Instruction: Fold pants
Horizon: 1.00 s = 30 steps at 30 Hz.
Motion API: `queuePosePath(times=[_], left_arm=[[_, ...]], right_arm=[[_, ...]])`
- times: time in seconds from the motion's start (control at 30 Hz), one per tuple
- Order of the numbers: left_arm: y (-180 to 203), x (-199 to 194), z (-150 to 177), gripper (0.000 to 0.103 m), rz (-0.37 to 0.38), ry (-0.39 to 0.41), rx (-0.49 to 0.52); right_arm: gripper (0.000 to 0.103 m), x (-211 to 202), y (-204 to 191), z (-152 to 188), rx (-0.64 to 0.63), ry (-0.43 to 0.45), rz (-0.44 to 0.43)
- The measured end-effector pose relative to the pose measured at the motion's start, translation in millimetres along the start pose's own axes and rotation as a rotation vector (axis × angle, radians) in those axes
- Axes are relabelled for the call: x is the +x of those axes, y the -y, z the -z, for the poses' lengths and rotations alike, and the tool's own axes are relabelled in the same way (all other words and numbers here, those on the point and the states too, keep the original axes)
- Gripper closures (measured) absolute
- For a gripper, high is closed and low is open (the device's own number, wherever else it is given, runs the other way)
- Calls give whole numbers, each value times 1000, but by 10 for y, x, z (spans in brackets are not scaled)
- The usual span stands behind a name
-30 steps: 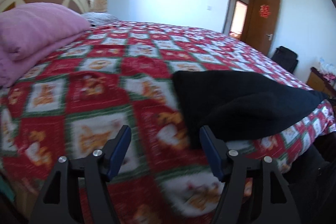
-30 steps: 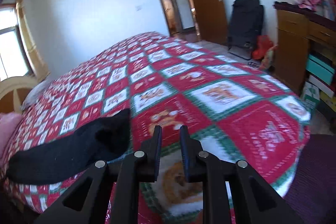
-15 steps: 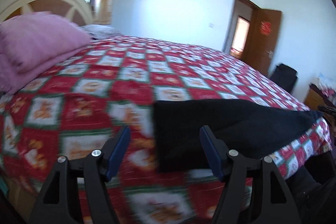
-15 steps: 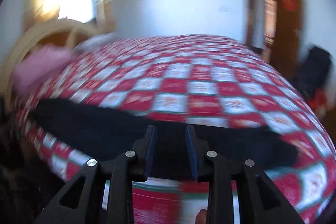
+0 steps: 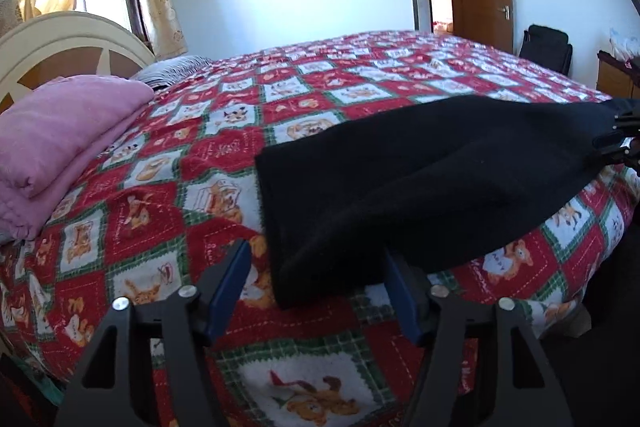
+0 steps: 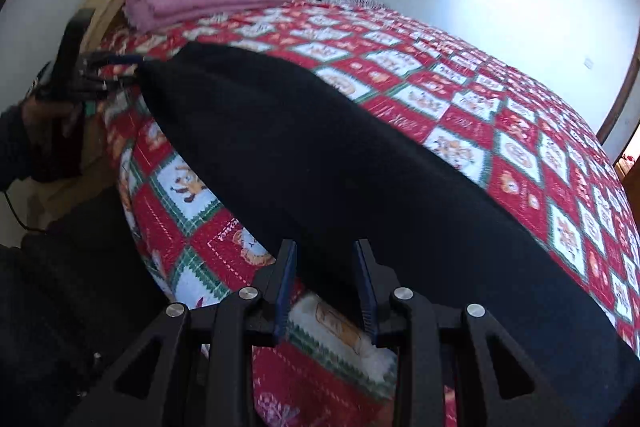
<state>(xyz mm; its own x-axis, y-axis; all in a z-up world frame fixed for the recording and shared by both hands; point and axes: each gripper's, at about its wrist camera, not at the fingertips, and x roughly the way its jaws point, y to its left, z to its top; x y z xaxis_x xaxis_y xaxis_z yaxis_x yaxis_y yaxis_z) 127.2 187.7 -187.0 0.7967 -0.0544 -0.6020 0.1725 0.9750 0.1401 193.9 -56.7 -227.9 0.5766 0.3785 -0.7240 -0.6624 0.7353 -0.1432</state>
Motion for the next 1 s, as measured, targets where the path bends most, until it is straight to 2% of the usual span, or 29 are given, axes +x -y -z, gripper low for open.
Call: queuePosePath(times=[0.1, 0.17, 0.3, 0.37, 0.53, 0.67, 0.73, 0.77, 0.8, 1.0], left_arm=[[66, 74, 4, 37, -16, -18, 39], [67, 93, 2, 46, -1, -27, 33], [9, 96, -23, 48, -1, -26, 4], [-9, 91, -45, 56, 16, -27, -4], [6, 45, -86, 56, 36, -18, 15], [-20, 88, -115, 74, 63, -30, 20], [-32, 102, -133, 81, 81, -30, 22], [-43, 102, -148, 84, 83, -27, 20], [-53, 97, -167, 85, 87, -23, 17], [-147, -97, -265, 88, 97, 60, 10]], right_arm=[[72, 97, 11, -17, -12, -35, 5], [72, 117, 1, -9, -15, -40, 12], [72, 143, -6, -16, -31, -46, 29], [72, 149, -6, -29, -39, -46, 31], [72, 166, 14, -62, -24, -44, 6], [73, 221, -25, -69, -47, -55, 20], [82, 219, -51, -83, -67, -45, 43], [95, 218, -59, -92, -71, -44, 48], [98, 204, -66, -102, -71, -41, 45], [100, -105, -55, -148, -51, 40, 5]])
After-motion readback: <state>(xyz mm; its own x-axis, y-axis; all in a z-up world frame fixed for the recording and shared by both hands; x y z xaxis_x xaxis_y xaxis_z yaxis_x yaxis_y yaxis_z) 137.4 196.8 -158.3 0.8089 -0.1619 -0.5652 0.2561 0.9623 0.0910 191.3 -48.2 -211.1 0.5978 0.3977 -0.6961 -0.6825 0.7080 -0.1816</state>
